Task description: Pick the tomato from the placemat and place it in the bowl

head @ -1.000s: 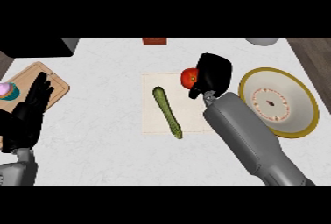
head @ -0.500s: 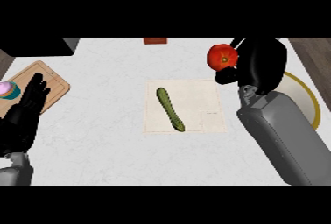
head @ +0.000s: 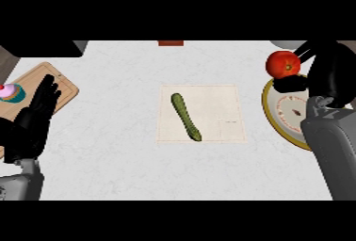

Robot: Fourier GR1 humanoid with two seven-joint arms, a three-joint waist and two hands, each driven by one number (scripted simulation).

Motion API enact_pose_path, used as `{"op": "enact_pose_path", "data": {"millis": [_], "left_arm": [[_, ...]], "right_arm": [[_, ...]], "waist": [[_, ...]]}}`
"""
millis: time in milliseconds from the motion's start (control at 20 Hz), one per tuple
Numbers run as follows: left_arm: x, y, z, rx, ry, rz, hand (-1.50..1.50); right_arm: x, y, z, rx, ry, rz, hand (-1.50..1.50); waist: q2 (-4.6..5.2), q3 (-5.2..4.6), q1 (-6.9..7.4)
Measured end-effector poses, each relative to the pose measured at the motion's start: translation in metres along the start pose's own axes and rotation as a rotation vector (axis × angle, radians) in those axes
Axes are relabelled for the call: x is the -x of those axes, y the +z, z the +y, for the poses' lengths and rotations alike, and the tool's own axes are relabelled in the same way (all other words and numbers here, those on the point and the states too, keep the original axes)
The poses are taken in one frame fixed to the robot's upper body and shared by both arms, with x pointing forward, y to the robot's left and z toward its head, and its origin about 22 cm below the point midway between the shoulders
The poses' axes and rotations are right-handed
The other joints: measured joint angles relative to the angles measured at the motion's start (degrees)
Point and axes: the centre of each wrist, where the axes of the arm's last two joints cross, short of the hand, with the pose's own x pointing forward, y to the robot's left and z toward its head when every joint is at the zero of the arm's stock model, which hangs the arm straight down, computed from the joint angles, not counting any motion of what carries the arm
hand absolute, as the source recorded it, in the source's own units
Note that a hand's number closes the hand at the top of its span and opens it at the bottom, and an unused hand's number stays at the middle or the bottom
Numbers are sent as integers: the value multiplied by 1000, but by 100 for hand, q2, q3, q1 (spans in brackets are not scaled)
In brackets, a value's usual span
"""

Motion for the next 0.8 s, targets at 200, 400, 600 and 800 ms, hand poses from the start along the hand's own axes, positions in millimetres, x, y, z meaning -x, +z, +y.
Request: {"op": "enact_pose_path", "data": {"millis": [200, 400, 600, 800], "left_arm": [[-2, -4, 0, 8, 0, 3, 0], [2, -5, -2, 12, 3, -1, 0], [8, -7, -5, 16, 3, 0, 0], [6, -8, -2, 18, 6, -10, 0]], "right_arm": [[33, -27, 6, 0, -16, 20, 150], [65, -50, 17, 0, -23, 22, 150], [99, -66, 29, -6, -22, 25, 150], [132, -77, 37, -133, 94, 175, -150]], "waist": [[11, 0, 30], [18, 0, 51], [21, 0, 59], [43, 1, 111]]}}
